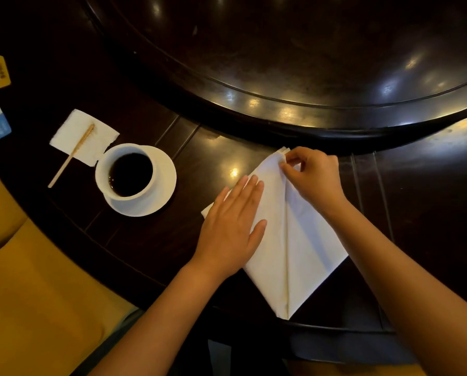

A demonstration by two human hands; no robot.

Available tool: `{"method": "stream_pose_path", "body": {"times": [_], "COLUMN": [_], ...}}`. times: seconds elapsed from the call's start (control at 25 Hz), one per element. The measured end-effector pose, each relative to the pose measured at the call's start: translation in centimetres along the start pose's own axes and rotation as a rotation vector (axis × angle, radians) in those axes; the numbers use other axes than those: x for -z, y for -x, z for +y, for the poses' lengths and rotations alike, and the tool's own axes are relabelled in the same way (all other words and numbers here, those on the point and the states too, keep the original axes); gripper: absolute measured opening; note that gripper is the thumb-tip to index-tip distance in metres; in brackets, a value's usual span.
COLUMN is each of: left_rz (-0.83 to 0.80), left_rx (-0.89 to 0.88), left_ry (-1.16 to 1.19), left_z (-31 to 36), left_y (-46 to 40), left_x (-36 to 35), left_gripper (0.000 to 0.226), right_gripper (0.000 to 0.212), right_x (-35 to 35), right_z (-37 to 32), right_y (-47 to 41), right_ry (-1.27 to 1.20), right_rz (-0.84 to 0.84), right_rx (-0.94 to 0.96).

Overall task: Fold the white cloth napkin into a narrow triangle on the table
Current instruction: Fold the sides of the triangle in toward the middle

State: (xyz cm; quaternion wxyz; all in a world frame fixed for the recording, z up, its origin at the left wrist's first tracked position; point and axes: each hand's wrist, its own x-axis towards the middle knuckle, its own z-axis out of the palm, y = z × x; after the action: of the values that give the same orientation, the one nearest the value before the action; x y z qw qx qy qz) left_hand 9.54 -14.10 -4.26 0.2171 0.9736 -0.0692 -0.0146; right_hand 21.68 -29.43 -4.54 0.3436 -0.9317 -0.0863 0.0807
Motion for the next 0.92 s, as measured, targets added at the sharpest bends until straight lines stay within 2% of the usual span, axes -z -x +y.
{"method": "stream_pose_path", "body": {"times": [0.16, 0.24, 0.36, 0.44, 0.52, 0.6, 0.76, 0.92], "left_rz": [-0.109, -0.148, -0.157, -0.146, -0.132, -0.158, -0.25, -0.335], "left_rx": [-0.083, -0.091, -0.106, -0.12, -0.161, -0.275, -0.577, -0.724], "left_ry": [-0.198, -0.227, -0.262, -0.264, -0.257, -0.25, -0.244, -0.207], "left_z": [-0.9, -1.3, -1.7, -1.8, -1.8, -1.6, -1.0, 0.6], "left_y": [-0.4, -0.3, -0.3, -0.3, -0.4, -0.4, 0.3, 4.1], "left_x": [-3.1, -4.1, -4.8, -4.9, -4.8, -4.7, -4.9, -5.3], "left_gripper": [0.065, 0.067, 0.068, 0.069, 0.068, 0.067, 0.066, 0.068], "right_gripper": [0.016, 0.022, 0.049, 0.054, 0.054, 0.058, 0.058, 0.059], "right_x": [-0.5, -0.7, -0.6, -0.2, 0.1, 0.2, -0.1, 0.0], "right_z": [0.3, 0.8, 1.9, 2.6, 3.4, 4.2, 4.6, 4.3], "right_y": [-1.0, -0.5, 0.6, 0.6, 0.2, -0.3, -0.4, -0.5], "right_ry": [0.315, 0.38, 0.532, 0.614, 0.655, 0.653, 0.66, 0.644], "right_rz": [0.086, 0.143, -0.02, -0.134, -0.264, -0.367, -0.384, -0.389], "right_rx": [0.172, 0.358, 0.668, 0.76, 0.732, 0.638, 0.606, 0.591]}}
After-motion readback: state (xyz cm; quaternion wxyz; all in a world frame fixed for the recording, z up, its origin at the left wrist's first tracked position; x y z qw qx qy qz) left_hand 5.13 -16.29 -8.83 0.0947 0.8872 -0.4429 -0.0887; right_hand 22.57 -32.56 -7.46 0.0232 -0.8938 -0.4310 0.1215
